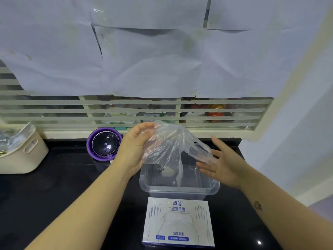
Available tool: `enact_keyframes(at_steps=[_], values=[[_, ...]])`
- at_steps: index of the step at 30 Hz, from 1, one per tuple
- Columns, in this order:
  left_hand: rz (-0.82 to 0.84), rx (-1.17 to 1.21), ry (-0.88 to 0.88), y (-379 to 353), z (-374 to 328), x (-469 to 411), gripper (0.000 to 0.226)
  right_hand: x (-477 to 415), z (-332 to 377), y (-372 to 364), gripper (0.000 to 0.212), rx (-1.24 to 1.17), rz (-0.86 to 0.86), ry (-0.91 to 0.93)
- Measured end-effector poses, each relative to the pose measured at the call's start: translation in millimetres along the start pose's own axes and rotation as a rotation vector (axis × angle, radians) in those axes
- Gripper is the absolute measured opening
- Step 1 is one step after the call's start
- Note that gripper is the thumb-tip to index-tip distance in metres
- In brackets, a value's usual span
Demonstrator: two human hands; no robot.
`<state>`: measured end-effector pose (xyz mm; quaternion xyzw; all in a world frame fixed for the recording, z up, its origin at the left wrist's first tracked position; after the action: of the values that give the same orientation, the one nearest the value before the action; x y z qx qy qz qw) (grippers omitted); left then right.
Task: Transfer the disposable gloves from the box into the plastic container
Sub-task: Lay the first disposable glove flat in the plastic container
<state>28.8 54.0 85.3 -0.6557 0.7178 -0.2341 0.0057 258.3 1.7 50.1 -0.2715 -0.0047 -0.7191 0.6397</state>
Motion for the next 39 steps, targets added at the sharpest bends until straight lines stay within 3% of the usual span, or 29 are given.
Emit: enact_keyframes(at_steps=[7,10,12,14,16,19,21,24,27,29,30,32,34,36,39], values=[[0.069,-0.053,0.135,19,10,-10,0.035,-19,6,-22,0.067,-0.081,0.124,0.198],[0.061,-0.305,0.096,24,16,-16,0.041,-19,16,-21,0.034,0.334,0.173,0.298],[0.037,-0.598,0.03,29,23,-24,0.041,-23,18,-16,0.027,0.673,0.167,0.388],[0.045,-0.761,0.067,33,32,-33,0.043,-30,18,-9,0.024,0.85,0.114,0.442],[0.066,-0.879,0.12,34,42,-43,0.055,-39,16,-1,0.022,0.826,0.068,0.401],[0.098,-1.194,0.039,23,56,-55,0.057,-53,8,5,0.03,0.898,0.053,0.325],[0.116,-1.425,-0.029,14,67,-64,0.046,-63,0,7,0.034,1.19,0.071,0.296],[0.19,-1.799,-0.059,8,89,-76,0.047,-66,-9,0,0.038,1.66,0.128,0.236],[0.229,-2.045,-0.058,0,101,-84,0.048,-57,2,-22,0.035,1.941,-0.004,0.604],[0.242,-2.122,-0.07,-6,106,-87,0.05,-53,0,-39,0.03,1.79,0.064,0.749],[0.235,-2.135,-0.046,-7,107,-89,0.051,-57,-9,-45,0.032,1.711,0.167,0.675],[0.219,-2.144,0.012,-9,106,-90,0.052,-72,-39,-48,0.045,1.675,0.408,0.348],[0.227,-2.168,0.047,-10,108,-88,0.053,-87,-64,-39,0.064,1.697,0.539,0.105],[0.233,-2.183,0.095,-8,112,-89,0.055,-99,-81,-24,0.077,1.761,0.556,-0.012],[0.233,-2.21,0.179,-5,120,-91,0.06,-106,-96,-14,0.073,1.868,0.546,-0.012]])
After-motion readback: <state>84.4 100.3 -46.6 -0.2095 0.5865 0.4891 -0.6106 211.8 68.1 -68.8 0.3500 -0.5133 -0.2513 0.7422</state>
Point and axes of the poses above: each hand's wrist, its own x-axis away from the middle knuckle, its own y-axis out of the back of the hand, z = x × y, the point moved 3 cm from there along -x, towards the middle knuckle, and after that the axes turned 12 degrees about y, right-handed, at the moved point
